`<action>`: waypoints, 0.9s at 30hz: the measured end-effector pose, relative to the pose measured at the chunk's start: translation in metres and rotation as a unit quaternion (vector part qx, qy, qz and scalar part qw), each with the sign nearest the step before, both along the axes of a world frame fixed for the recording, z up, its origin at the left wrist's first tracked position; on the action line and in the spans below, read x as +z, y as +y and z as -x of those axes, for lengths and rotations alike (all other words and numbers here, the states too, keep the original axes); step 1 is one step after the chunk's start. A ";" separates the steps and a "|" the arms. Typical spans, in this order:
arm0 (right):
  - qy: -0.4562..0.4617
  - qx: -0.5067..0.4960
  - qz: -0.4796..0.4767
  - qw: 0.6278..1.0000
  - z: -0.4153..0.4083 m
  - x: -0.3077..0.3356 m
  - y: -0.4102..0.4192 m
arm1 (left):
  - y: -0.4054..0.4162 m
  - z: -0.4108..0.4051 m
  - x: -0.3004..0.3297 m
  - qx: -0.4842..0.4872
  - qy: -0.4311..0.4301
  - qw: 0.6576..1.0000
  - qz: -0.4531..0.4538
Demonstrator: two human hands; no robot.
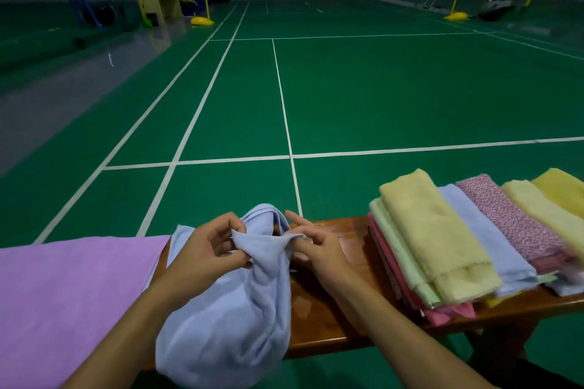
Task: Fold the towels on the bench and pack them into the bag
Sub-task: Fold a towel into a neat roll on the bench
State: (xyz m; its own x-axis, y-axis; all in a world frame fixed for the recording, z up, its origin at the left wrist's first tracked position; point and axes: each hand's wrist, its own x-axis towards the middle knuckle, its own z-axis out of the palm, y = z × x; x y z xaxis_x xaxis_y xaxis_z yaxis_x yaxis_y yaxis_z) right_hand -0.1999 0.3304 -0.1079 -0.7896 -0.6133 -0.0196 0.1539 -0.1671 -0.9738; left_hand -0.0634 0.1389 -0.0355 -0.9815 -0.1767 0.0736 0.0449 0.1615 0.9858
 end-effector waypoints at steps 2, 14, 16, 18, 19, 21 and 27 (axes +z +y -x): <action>0.019 -0.010 0.016 1.000 -0.001 0.004 -0.004 | -0.006 -0.003 0.000 0.002 0.002 1.000 -0.007; 0.317 0.003 -0.168 0.933 0.025 0.034 0.022 | -0.046 -0.021 -0.004 0.124 -0.046 0.869 0.476; 0.408 -0.005 -0.216 0.887 0.026 0.039 0.022 | -0.045 -0.018 0.002 0.166 0.009 0.843 0.512; 0.472 -0.028 -0.227 0.851 0.027 0.046 0.022 | -0.043 -0.014 0.009 0.195 0.067 0.831 0.517; 0.497 -0.045 -0.227 0.836 0.027 0.051 0.022 | -0.042 -0.012 0.014 0.205 0.090 0.830 0.510; 0.536 -0.090 -0.232 0.807 0.024 0.067 0.023 | -0.037 -0.009 0.025 0.220 0.126 0.840 0.480; 0.542 -0.216 -0.189 0.790 0.006 0.126 0.029 | -0.012 -0.001 0.063 0.247 0.174 0.928 0.218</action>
